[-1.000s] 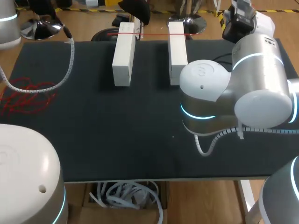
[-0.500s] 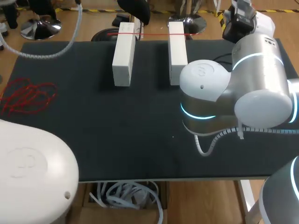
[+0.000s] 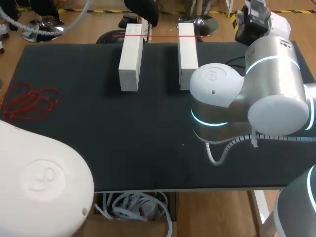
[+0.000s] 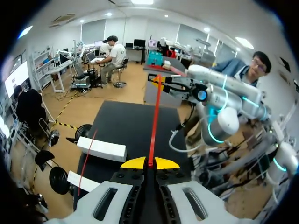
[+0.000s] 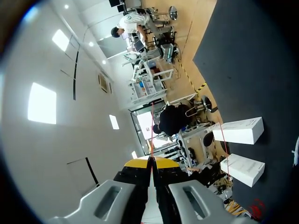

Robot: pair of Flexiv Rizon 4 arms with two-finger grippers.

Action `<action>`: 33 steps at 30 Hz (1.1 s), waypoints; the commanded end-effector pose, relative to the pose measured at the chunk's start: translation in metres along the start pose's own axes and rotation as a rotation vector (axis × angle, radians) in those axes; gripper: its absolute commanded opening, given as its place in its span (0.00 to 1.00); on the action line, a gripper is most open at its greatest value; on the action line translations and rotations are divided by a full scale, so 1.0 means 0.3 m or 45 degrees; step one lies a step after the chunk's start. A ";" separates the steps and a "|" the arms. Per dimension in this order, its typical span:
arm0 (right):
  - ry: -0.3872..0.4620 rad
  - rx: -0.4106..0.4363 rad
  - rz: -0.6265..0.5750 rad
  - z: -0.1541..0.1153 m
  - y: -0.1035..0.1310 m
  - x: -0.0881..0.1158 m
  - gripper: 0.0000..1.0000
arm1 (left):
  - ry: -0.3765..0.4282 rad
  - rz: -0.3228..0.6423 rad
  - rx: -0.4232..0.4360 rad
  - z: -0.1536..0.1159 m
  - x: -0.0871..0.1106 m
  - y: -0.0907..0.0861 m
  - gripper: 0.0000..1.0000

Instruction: Grab the tape and strap the tape.

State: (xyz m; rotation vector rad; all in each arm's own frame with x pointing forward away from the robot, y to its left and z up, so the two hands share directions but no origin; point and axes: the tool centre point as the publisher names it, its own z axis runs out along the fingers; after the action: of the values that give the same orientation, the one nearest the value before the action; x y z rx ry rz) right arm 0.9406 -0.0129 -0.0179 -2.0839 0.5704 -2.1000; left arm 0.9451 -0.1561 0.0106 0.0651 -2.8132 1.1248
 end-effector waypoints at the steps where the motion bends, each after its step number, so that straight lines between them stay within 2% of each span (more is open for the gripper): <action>1: -0.009 0.000 -0.003 0.000 0.001 0.011 0.00 | -0.012 0.063 -0.299 0.007 0.020 -0.046 0.00; 4: -0.009 0.000 -0.003 0.000 0.001 0.011 0.00 | -0.031 0.100 -0.229 0.012 0.029 -0.056 0.00; 13: -0.009 0.000 -0.003 0.000 0.001 0.011 0.00 | -0.105 0.108 -0.176 0.001 0.064 -0.034 0.00; 17: -0.009 0.000 -0.003 0.000 0.001 0.011 0.00 | -0.121 0.123 -0.116 0.001 0.086 -0.029 0.00; 20: -0.009 0.000 -0.003 0.000 0.001 0.011 0.00 | -0.130 0.140 -0.107 -0.007 0.107 -0.034 0.00; 27: -0.009 0.000 -0.003 0.000 0.001 0.011 0.00 | -0.135 0.137 -0.162 0.000 0.147 -0.043 0.00; 33: -0.009 0.000 -0.003 0.000 0.001 0.011 0.00 | -0.142 0.131 -0.164 0.015 0.152 -0.049 0.00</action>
State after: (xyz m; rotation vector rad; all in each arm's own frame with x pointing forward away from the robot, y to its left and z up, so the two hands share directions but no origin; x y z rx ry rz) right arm 0.9406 -0.0129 -0.0179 -2.0839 0.5704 -2.1000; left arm 0.9016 -0.1681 0.0236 -0.0294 -3.0062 0.9868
